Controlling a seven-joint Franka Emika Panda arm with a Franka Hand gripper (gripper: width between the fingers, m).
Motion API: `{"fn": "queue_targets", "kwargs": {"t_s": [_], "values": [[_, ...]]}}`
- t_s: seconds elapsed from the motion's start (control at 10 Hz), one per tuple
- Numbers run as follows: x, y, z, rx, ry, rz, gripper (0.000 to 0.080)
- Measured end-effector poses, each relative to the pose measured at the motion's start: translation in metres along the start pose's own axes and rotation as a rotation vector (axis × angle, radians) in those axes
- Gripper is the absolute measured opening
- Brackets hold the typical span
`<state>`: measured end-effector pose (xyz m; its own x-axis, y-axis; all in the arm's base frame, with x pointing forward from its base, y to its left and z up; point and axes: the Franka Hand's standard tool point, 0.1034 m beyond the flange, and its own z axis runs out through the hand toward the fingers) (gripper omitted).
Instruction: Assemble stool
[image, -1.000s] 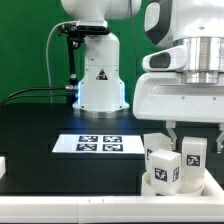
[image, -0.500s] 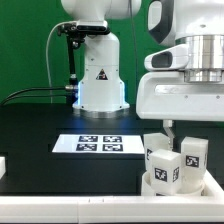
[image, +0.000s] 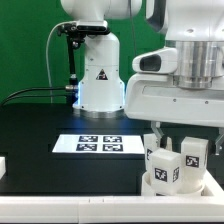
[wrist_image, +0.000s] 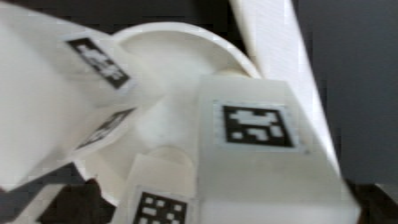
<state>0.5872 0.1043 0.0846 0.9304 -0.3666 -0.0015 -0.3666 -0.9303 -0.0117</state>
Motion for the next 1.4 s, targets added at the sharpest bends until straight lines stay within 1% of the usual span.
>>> {"fn": "queue_targets", "kwargs": {"t_s": [0.2, 0.3, 0.4, 0.6, 0.8, 1.0, 1.1, 1.2, 1.4], "values": [[-0.0006, -0.0007, 0.0004, 0.0, 0.001, 0.022, 0.0637], [-0.0005, -0.0007, 0.0003, 0.0, 0.001, 0.034, 0.0451], [-0.0007, -0.0007, 0.0005, 0.0, 0.001, 0.061, 0.0334], [-0.0011, -0.0013, 0.0006, 0.001, 0.0, 0.208, 0.0334], [-0.0029, -0.0022, 0.0017, 0.009, 0.0, 0.408, 0.0334], [-0.0028, 0.0006, 0.002, 0.011, 0.003, 0.615, 0.0334], [-0.0015, 0.0012, 0.0019, 0.028, 0.02, 0.704, 0.0334], [-0.0005, 0.0026, 0.0017, 0.057, 0.025, 0.811, 0.0334], [-0.0002, 0.0021, 0.0015, 0.061, 0.02, 0.917, 0.0334]]}}
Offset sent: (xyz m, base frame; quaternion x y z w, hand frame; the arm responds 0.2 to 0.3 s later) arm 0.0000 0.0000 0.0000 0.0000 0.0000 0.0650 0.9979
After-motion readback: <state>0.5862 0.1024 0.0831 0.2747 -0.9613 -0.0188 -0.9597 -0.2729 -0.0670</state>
